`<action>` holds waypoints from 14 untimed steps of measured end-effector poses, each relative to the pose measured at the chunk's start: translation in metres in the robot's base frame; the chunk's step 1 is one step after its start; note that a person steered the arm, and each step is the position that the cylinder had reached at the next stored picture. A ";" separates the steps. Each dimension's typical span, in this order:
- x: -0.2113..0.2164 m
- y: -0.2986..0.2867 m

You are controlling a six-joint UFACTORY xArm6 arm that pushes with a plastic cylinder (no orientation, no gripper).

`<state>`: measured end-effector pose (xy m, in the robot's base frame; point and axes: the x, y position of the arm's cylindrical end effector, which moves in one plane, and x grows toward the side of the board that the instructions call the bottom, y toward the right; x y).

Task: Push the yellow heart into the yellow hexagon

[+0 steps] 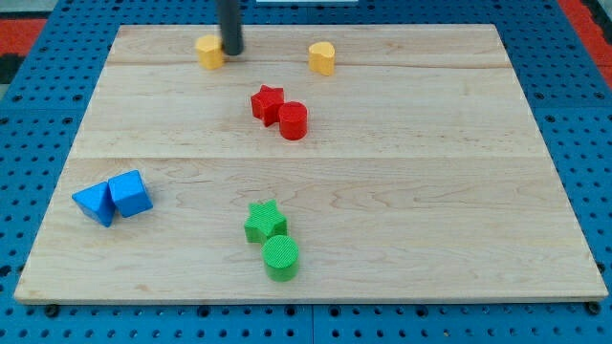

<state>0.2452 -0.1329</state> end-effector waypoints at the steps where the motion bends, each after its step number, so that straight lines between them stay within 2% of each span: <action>1: -0.013 0.037; 2: -0.034 0.129; 3: -0.035 0.203; 4: -0.006 0.199; 5: 0.021 0.159; 7: 0.031 0.045; 10: 0.097 0.029; 11: 0.090 -0.008; 12: 0.058 -0.037; 13: 0.040 -0.046; 14: 0.040 -0.046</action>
<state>0.2854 -0.1786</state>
